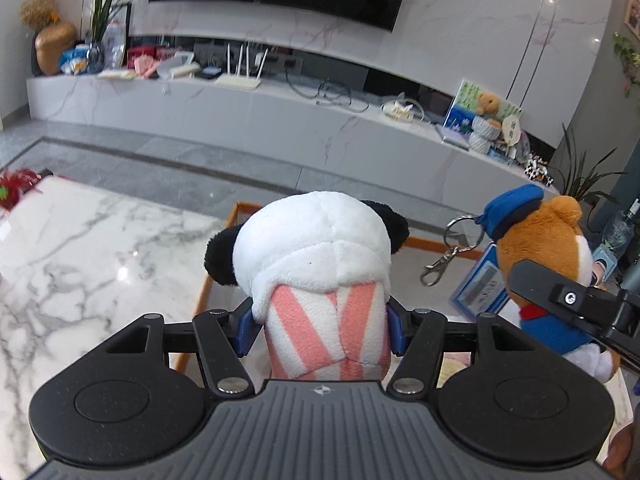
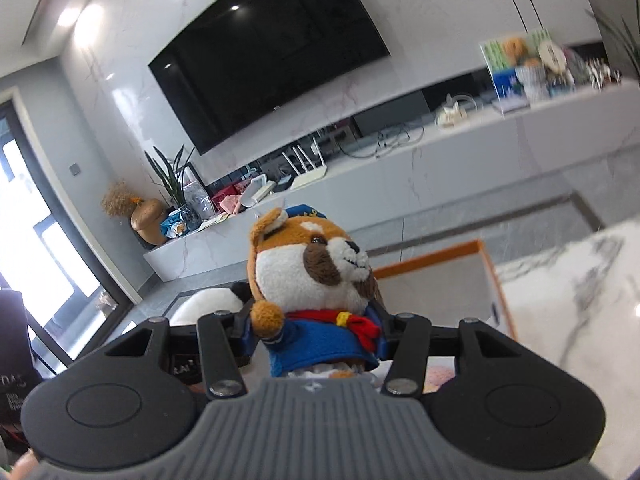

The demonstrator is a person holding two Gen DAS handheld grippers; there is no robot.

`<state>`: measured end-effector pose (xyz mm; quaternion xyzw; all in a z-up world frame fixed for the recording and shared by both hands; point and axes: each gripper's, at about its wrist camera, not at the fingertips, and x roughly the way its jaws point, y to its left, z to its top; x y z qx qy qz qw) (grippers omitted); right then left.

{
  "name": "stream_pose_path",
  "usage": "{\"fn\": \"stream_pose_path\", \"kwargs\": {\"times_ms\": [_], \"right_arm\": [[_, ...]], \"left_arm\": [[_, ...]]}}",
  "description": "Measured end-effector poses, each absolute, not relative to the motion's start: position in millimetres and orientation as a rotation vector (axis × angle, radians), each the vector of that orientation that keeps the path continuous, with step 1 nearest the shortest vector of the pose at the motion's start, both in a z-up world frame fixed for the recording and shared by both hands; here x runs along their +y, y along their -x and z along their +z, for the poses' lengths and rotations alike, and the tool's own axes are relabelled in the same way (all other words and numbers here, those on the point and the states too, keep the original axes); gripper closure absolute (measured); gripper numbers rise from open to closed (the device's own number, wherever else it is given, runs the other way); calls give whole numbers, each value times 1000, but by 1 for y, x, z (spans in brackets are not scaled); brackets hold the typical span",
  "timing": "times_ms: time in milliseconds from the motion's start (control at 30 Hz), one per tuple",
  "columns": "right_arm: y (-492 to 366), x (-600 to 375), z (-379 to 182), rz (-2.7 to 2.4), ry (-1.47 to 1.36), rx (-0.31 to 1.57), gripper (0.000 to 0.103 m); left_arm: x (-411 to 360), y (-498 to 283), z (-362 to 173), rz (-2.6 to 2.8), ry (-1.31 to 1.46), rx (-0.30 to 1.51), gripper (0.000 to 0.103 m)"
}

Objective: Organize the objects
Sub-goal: 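Lift panda plush with left tool while right tool carries dog plush over box, then lower panda into box and open left tool while right tool releases dog plush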

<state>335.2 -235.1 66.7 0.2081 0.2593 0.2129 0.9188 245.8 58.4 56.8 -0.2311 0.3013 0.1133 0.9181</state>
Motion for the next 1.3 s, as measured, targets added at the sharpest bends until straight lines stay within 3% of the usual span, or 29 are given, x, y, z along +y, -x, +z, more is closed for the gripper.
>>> {"fn": "stream_pose_path", "kwargs": {"times_ms": [467,867,1300], "right_arm": [[-368,-202,21,373,-449,618,50],[-378,-195,21,229,-324,682,48],[-458,-198,24,388,-44,986,49]], "left_arm": [[65,-281,32,298,473,694,33],[57,-286,33,325,419,739,33],[48,-308,31,307,309,860,32]]}}
